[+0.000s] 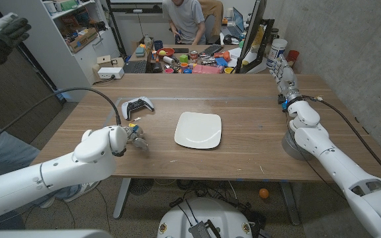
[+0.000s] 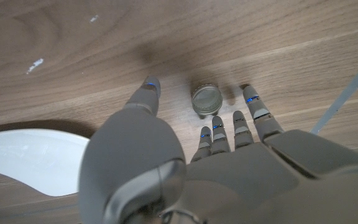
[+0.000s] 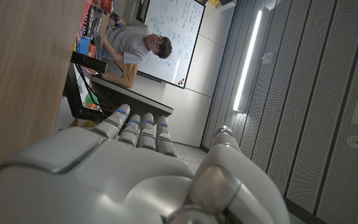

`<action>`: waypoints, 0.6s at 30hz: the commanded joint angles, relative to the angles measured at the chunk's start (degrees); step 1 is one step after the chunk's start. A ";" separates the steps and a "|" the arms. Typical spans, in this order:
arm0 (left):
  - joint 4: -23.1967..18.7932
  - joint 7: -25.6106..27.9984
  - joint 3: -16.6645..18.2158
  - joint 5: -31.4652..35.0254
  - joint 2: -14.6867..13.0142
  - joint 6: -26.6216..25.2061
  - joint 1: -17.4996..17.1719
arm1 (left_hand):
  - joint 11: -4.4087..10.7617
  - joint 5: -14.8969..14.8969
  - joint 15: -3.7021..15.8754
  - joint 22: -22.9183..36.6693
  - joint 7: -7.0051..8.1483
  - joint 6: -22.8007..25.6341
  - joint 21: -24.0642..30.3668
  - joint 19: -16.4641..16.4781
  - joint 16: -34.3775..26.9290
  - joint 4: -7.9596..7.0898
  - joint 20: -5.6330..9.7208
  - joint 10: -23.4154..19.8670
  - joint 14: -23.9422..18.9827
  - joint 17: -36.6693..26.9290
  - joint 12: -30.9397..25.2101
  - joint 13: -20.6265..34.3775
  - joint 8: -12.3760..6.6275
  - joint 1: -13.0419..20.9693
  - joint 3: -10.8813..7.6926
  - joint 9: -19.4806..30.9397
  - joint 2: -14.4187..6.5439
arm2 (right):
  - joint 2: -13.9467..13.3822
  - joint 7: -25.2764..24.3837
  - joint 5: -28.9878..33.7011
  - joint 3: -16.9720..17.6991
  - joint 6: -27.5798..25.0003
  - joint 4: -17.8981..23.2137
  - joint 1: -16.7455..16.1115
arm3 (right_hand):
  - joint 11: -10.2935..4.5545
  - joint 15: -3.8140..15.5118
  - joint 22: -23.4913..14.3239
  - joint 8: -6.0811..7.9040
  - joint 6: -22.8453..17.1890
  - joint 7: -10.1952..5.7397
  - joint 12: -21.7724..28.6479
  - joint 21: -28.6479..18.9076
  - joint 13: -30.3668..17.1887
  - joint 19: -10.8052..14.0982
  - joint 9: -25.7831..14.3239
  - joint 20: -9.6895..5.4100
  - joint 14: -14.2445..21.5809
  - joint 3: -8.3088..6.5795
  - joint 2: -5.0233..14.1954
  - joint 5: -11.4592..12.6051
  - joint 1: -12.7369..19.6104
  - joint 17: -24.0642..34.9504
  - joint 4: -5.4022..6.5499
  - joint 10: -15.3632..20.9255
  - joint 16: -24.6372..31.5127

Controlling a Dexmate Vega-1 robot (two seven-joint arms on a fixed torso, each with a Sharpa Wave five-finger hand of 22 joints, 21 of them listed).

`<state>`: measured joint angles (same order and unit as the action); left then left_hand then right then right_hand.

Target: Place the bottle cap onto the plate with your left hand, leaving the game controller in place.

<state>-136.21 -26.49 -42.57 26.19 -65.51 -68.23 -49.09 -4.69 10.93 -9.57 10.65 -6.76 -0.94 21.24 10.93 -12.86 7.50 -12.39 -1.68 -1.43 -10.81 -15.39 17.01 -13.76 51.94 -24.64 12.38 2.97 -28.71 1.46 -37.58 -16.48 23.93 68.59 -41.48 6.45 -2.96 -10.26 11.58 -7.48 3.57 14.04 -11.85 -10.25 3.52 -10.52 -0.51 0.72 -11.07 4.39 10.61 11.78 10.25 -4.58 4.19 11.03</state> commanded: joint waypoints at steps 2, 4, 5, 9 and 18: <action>-0.95 13.36 -1.10 -11.79 3.00 -7.94 0.62 | 0.81 -0.59 3.77 0.06 -2.96 7.15 4.13 16.37 -2.69 1.78 0.18 -7.64 -11.18 -0.30 -2.53 0.35 -2.32 7.78 -0.61 0.48 -1.86 | 1.59 -0.32 -0.74 0.34 1.71 -0.33 -0.14 | 0.03 -0.07 -0.19 -0.18 -0.09 -0.19 -0.14 0.05 -0.24 0.43 -0.15 0.24 0.56 0.19 -0.30 0.24 -0.26 0.22 0.15 0.18 -0.12; -1.91 18.26 -3.15 -10.73 4.52 -11.47 1.07 | 1.61 -0.53 6.65 -0.30 -2.54 14.15 7.33 27.96 -5.25 2.06 1.31 -15.13 -20.46 -0.66 -4.97 1.22 -4.90 13.03 -0.84 1.09 -1.77 | 2.16 -0.43 -1.05 0.68 2.77 -0.41 -0.24 | 0.08 -0.06 -0.19 -0.21 -0.04 -0.15 -0.18 0.05 -0.25 0.46 -0.15 0.24 0.51 0.21 -0.32 0.24 -0.27 0.21 0.15 0.16 -0.15; -2.41 20.49 -3.46 -9.12 5.11 -11.75 0.31 | 2.36 -0.58 8.40 -0.41 -2.18 17.39 8.36 31.48 -6.34 1.92 2.52 -17.93 -24.01 -0.82 -5.88 1.54 -6.19 14.38 -0.80 1.36 -1.64 | 2.42 0.12 -1.49 0.89 3.41 -0.57 -0.21 | 0.11 -0.06 -0.19 -0.20 -0.05 -0.18 -0.18 0.04 -0.25 0.49 -0.15 0.25 0.53 0.21 -0.33 0.25 -0.28 0.21 0.15 0.15 -0.15; -1.10 24.32 -2.31 7.72 12.18 -11.75 -6.26 | 6.23 -0.67 16.22 -0.19 -0.34 31.26 12.26 41.99 -10.96 1.76 11.89 -32.05 -42.66 -0.61 -10.31 3.11 -12.09 20.20 -2.28 2.79 -2.80 | 3.96 2.53 -3.33 1.98 7.35 -1.33 0.06 | -0.13 -0.02 -0.19 -0.37 0.31 -0.24 -0.30 -0.17 -0.25 1.14 -0.15 0.09 0.57 0.37 -0.53 0.27 -0.45 0.23 0.17 0.09 -0.14; 1.86 34.28 -1.32 5.61 18.19 -9.97 -7.76 | 10.17 0.00 21.71 -0.53 2.52 55.42 19.55 52.70 -13.95 1.61 19.32 -52.69 -66.27 -0.53 -16.27 7.60 -22.00 25.40 -5.33 3.41 -3.35 | 2.82 3.97 -3.69 3.66 10.97 1.04 -1.13 | -0.02 0.09 -0.19 -0.52 0.65 -0.40 -0.49 -0.41 -0.26 2.05 -0.15 0.01 0.80 0.75 -1.07 0.35 -0.82 0.25 0.17 0.04 -0.09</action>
<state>-136.26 -4.76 -44.08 28.58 -53.74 -77.83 -54.49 3.72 10.68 7.11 10.12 -3.64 52.26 40.27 62.81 -26.50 9.30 6.71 -51.78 -62.57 -10.65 -31.02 23.72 -35.02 76.66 -29.48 15.91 -0.60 -25.65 3.73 -40.19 -14.69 30.97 67.87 -41.48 6.45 -2.54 -10.26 11.14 -7.16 3.26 13.73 -11.85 -10.24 5.09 -10.52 -0.63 1.14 -10.59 3.71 10.60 11.10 10.25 -4.57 4.19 11.03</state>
